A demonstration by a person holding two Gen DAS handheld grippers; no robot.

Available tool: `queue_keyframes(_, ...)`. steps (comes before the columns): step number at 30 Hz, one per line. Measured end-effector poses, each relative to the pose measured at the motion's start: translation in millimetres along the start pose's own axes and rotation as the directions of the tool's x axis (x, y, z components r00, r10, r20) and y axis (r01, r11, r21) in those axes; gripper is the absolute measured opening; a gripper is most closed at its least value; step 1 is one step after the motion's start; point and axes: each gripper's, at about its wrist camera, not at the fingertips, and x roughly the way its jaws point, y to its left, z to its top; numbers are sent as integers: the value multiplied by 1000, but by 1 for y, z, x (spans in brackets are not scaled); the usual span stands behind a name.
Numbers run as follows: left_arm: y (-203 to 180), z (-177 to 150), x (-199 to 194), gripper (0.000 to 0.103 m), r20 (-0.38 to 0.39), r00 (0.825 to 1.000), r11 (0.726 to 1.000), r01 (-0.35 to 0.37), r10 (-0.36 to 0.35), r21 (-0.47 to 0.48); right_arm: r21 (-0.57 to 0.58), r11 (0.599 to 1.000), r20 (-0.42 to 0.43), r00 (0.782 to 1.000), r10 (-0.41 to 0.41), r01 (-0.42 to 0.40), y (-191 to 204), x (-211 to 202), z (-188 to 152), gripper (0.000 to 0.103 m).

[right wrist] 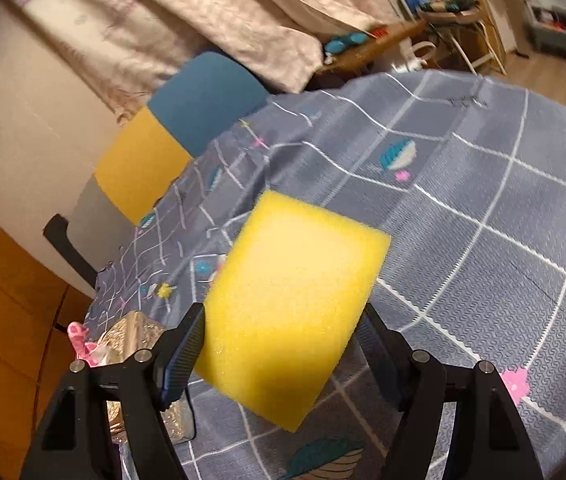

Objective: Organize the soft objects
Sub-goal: 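Carry the wipes packet into the gold tray with the left tool while the right tool brings the sponge over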

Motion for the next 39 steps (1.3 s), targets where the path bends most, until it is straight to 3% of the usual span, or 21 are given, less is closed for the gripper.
queue_keyframes(7,66,-8,-8,25,1,989,984,-144,145,-108,-61,996,13,998,61,-60,42,-32,-21,75)
queue_keyframes(11,103,-8,-3,25,-27,986,965,-168,166,-201,-120,985,-11,992,123,-123,76,-49,-40,75)
queue_keyframes(18,125,-8,7,25,-46,978,950,-210,205,-230,-203,942,-60,964,259,-266,143,-68,-77,75)
queue_keyframes(25,142,-4,19,25,-70,966,936,-258,249,-240,-316,863,-179,918,353,-394,216,-77,-122,75)
queue_keyframes(32,146,-7,26,26,-85,956,930,-293,280,-224,-387,762,-338,849,407,-519,284,-67,-184,75)
queue_keyframes(37,151,-8,20,43,-79,963,927,-271,260,-260,-396,694,-435,789,435,-601,321,-60,-225,75)
queue_keyframes(39,152,-7,15,45,-57,972,932,-233,226,-276,-395,675,-477,767,430,-624,334,-57,-242,76)
